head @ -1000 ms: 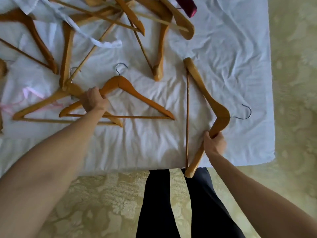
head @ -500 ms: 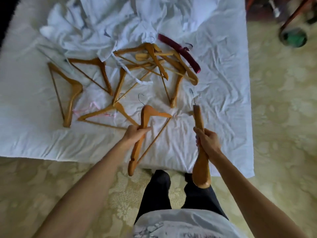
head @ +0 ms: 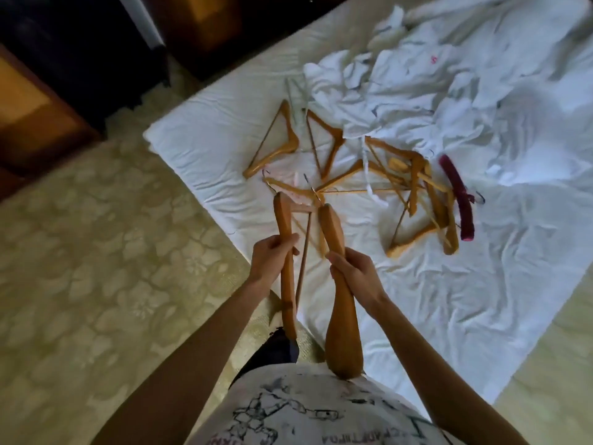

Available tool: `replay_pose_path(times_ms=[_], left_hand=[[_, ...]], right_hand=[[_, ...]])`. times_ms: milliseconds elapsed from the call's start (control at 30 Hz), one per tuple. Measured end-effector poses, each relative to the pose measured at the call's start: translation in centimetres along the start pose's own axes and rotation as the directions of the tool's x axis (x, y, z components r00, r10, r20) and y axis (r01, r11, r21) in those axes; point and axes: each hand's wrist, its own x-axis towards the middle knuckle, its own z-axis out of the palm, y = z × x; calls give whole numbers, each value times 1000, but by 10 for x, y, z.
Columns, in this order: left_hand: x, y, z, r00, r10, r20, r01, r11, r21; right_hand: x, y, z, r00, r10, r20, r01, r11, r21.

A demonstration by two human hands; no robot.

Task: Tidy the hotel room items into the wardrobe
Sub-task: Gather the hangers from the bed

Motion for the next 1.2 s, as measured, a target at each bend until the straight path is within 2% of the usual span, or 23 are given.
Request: replay_pose_path(times_ms=[167,333,600,733,933,1200], left_hand=[[-23,3,-83,972,11,-236,-54,983,-175],[-35,-1,-177,894,-14,-448,-122,954,-274],[-5,-11,-341,803,-34,-594,-208,920,-333],[23,3,-427,806,19,-591,-259,910,-324],[78,30,-542,799,66,-597,-305,901,-309],[202,64,-677,812,105,-573,-314,907,-279]], right_hand=[[28,-45,72,964,-108,242,135,986,-100],[59,-89,173,877,-140,459,226,964,-138],[112,-150,361,698,-126,705,283,953,-111],[142,-190,446,654,-147,742,284,957,-60],[195,-244,553,642,-201,740,303,953,-4],[293,-301,686,705,-221,674,309,951,-12]])
